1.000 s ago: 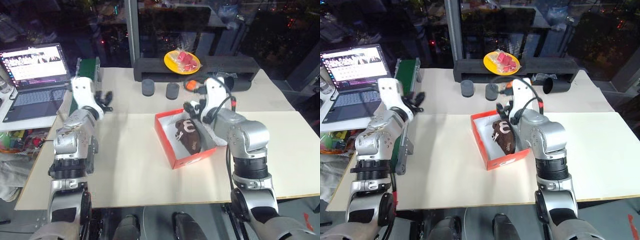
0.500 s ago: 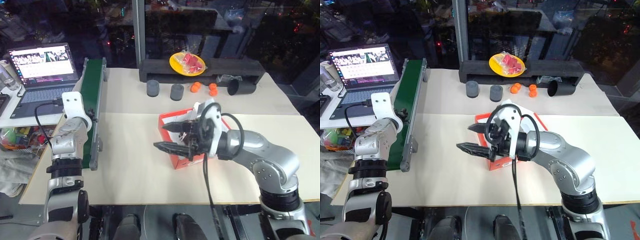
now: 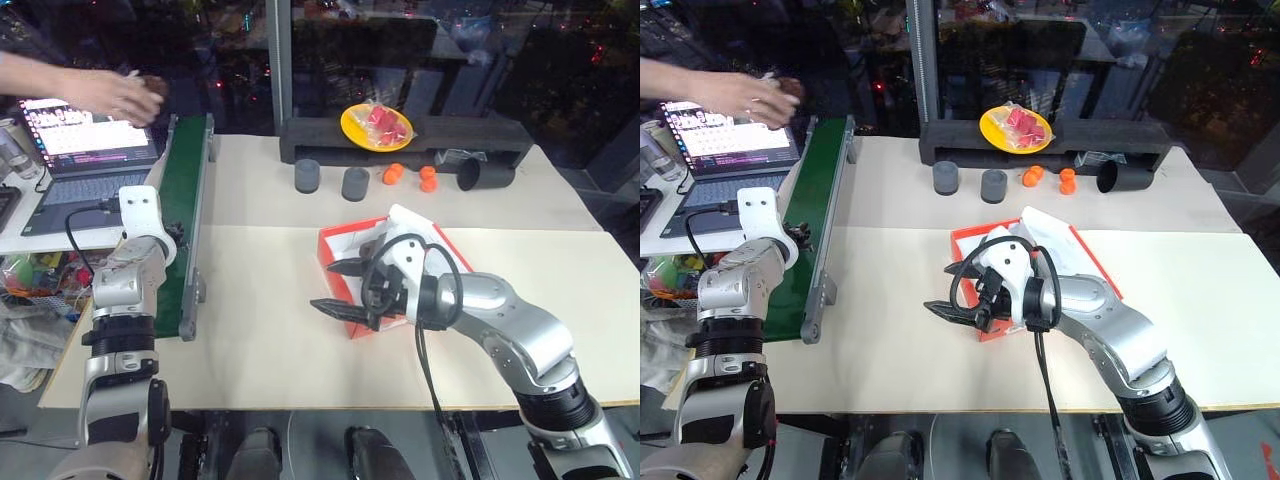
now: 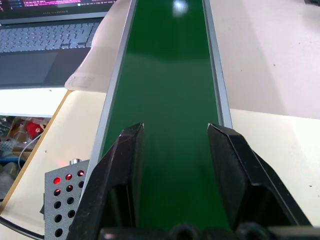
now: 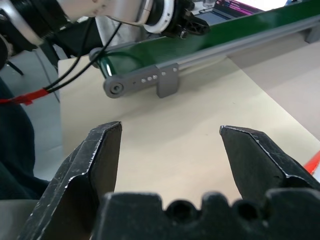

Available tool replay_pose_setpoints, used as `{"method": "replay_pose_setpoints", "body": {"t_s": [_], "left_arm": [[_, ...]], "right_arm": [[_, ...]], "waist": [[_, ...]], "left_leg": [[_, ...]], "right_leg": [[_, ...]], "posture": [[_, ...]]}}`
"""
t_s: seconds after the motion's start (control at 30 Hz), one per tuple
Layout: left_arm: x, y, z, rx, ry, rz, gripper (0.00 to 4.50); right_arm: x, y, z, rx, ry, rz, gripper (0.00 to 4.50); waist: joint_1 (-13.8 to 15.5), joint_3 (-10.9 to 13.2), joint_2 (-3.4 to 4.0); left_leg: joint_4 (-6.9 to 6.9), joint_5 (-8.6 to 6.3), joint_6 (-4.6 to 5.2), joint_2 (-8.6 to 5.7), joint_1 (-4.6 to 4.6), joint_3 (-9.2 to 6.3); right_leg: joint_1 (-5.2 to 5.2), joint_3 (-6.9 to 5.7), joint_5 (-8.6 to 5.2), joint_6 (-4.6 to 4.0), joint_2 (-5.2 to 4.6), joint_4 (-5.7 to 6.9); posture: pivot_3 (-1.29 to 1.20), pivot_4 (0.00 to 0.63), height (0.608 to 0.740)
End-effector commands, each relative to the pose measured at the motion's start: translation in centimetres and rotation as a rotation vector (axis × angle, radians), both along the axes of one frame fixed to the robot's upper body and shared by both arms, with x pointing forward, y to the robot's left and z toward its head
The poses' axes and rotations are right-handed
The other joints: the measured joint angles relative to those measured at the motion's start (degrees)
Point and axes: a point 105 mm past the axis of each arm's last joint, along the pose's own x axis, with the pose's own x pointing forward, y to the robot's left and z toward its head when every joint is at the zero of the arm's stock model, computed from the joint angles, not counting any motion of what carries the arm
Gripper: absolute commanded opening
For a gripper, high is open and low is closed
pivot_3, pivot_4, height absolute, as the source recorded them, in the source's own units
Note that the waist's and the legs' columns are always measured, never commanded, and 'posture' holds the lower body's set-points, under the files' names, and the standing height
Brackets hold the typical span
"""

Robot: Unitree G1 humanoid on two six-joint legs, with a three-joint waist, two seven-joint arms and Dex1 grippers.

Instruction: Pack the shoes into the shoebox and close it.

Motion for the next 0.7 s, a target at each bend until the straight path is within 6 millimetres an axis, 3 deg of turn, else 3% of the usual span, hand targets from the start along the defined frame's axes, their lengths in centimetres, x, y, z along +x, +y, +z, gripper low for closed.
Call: {"method": "replay_pose_setpoints", "body": {"t_s": [0.03, 0.1, 0.13, 0.6, 0.63, 0.7], "left_arm": [[0.08, 0.44, 1.91, 0.014, -0.072, 0.012, 3.57], [0.13, 0.42, 1.98, 0.015, -0.075, 0.009, 4.28], [0.16, 0.40, 2.00, 0.016, -0.075, 0.007, 4.42], [0.13, 0.40, 1.68, 0.064, -0.049, -0.002, 4.42], [0.11, 0.44, 1.69, 0.065, -0.049, -0.001, 4.50], [0.04, 0.51, 1.70, 0.066, -0.049, 0.001, 4.50]], "right_arm": [[0.01, -0.09, 0.63, 0.018, -0.041, -0.006, 3.79], [0.05, -0.15, 0.53, 0.015, -0.040, -0.010, 3.79], [0.05, -0.16, 0.47, 0.013, -0.040, -0.011, 3.79], [-0.21, -0.31, -0.21, 0.020, 0.004, -0.025, 3.79], [-0.26, -0.31, -0.25, 0.023, 0.013, -0.022, 4.28], [-0.26, -0.29, -0.24, 0.016, 0.004, -0.021, 4.47]], "waist": [[0.02, 0.00, 0.00], [0.06, 0.00, 0.00], [0.04, 0.00, 0.00], [0.01, 0.00, 0.00], [0.00, 0.00, 0.00], [0.00, 0.00, 0.00]], "left_leg": [[0.00, 0.00, 0.00, 0.00, 0.00, 0.00], [0.00, 0.00, 0.00, 0.00, 0.00, 0.00], [0.00, 0.00, 0.00, 0.00, 0.00, 0.00], [0.01, 0.00, 0.00, 0.00, 0.01, 0.00], [0.01, 0.00, 0.00, 0.00, 0.01, 0.00], [0.01, 0.00, 0.00, 0.00, 0.01, 0.00]], "right_leg": [[0.00, 0.00, 0.00, 0.00, 0.00, 0.00], [0.00, 0.00, 0.00, 0.00, 0.00, 0.00], [0.00, 0.00, 0.00, 0.00, 0.00, 0.01], [0.00, 0.00, 0.00, 0.00, 0.01, 0.02], [0.00, 0.00, 0.00, 0.00, 0.01, 0.02], [0.00, 0.00, 0.00, 0.00, 0.01, 0.02]], "posture": [[0.00, 0.150, 0.740], [0.00, 0.150, 0.740], [0.00, 0.150, 0.740], [0.00, 0.150, 0.740], [0.00, 0.150, 0.740], [0.00, 0.150, 0.740]]}}
